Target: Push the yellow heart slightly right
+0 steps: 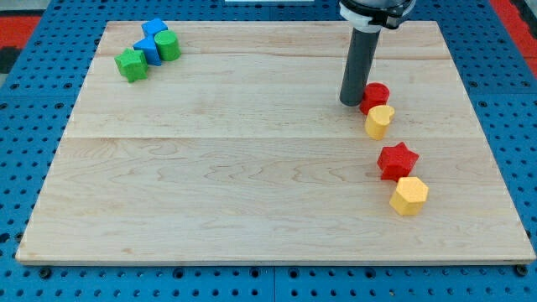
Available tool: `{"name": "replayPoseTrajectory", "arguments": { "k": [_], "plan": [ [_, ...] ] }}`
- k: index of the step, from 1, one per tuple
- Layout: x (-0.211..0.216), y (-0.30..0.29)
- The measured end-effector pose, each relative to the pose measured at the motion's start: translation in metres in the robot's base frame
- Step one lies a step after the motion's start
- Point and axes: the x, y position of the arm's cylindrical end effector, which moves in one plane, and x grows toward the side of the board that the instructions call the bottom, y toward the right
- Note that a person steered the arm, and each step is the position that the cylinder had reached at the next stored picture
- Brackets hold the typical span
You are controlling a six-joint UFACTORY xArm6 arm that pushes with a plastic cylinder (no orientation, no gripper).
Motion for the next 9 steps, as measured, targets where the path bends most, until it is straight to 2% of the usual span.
{"name": "replayPoseTrajectory", "arguments": {
  "k": [3, 4, 5, 6, 8, 9],
  "plan": [
    [-0.023, 0.021],
    [-0.024, 0.004],
    [-0.011, -0.011],
    [0.024, -0.011],
    [0.063, -0.009],
    [0.066, -0.007]
  ]
}}
